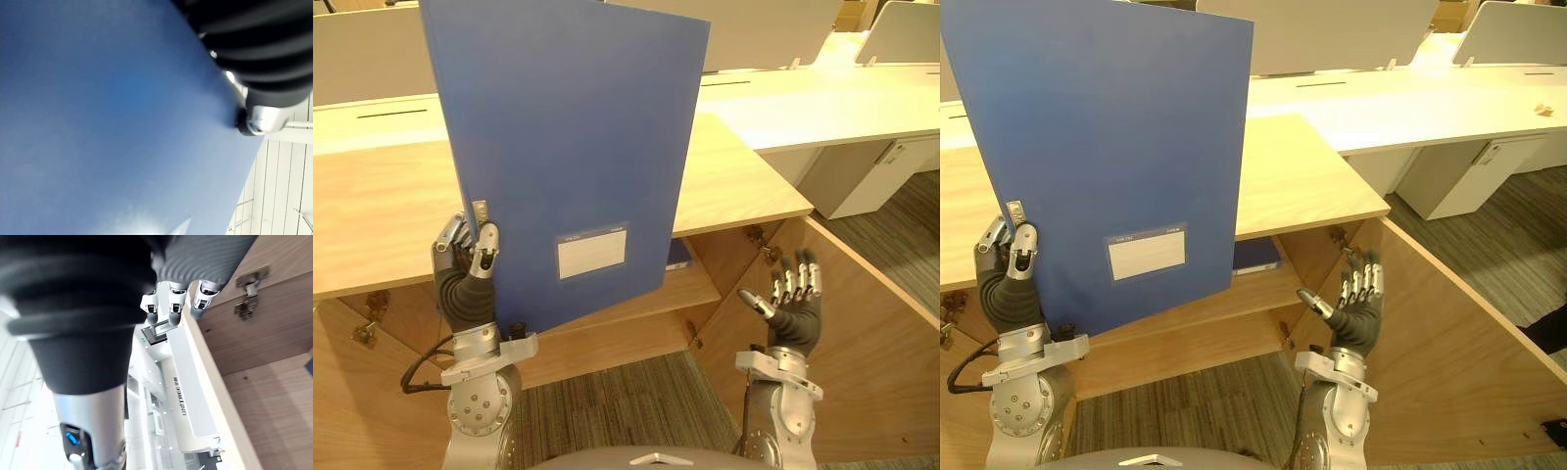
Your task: Walk over to the cabinet, pick up the folder, carry it to the office cabinet, place the folder inside the office cabinet, then close the office cabinet door
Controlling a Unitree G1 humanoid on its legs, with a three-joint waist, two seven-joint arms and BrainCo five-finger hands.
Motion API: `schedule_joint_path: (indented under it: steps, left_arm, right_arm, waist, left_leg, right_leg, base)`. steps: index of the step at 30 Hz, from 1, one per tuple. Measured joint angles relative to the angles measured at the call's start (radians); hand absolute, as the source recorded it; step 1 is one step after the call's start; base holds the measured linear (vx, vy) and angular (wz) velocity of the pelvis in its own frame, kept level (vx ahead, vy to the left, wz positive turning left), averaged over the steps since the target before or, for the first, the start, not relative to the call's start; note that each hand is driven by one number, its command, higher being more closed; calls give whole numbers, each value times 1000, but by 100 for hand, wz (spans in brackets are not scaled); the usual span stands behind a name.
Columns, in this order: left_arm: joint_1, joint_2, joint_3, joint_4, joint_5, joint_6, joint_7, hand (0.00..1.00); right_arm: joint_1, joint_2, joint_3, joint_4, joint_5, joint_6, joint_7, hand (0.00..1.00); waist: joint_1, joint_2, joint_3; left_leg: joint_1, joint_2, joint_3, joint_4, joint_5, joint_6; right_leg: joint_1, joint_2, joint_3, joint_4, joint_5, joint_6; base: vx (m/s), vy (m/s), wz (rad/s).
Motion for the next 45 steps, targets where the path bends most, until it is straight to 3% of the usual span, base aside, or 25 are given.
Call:
schedule_joint_path:
  steps: [14,27,28,37,45]
  left_arm:
    - [-40,11,6,1,-49,-26,-116,100]
    - [-49,51,-23,11,-59,-33,-202,100]
    - [-49,50,-24,13,-59,-33,-204,100]
    - [-49,101,-23,14,-59,-34,-238,100]
    - [-48,108,-14,47,-60,-35,-237,100]
  right_arm:
    - [-228,-124,87,-10,86,-4,166,0]
    - [-297,-197,170,86,161,55,313,0]
    - [-298,-203,179,95,163,57,323,100]
    - [-329,-337,251,159,200,116,437,100]
    - [-328,-316,272,193,217,114,438,100]
  waist:
    - [18,-2,1]
    - [31,-5,-1]
    - [34,-6,-1]
    - [47,-26,-18]
    - [48,-28,-25]
  left_leg:
    - [-14,-4,-31,-6,9,6]
    - [-20,-4,-52,-7,25,6]
    - [-20,-3,-53,-7,26,6]
    - [-38,-2,-55,-7,40,7]
    - [-40,-2,-56,-8,51,6]
  right_leg:
    - [7,-5,-31,0,1,2]
    - [8,-4,-52,0,3,-1]
    - [8,-4,-52,0,3,-2]
    - [-6,-3,-53,-4,16,-4]
    - [-8,-2,-53,-12,22,-6]
  base:
    - [-15,-8,6]
    - [-22,-8,4]
    - [-32,-6,0]
    - [-11,-1,0]
    - [-33,5,0]
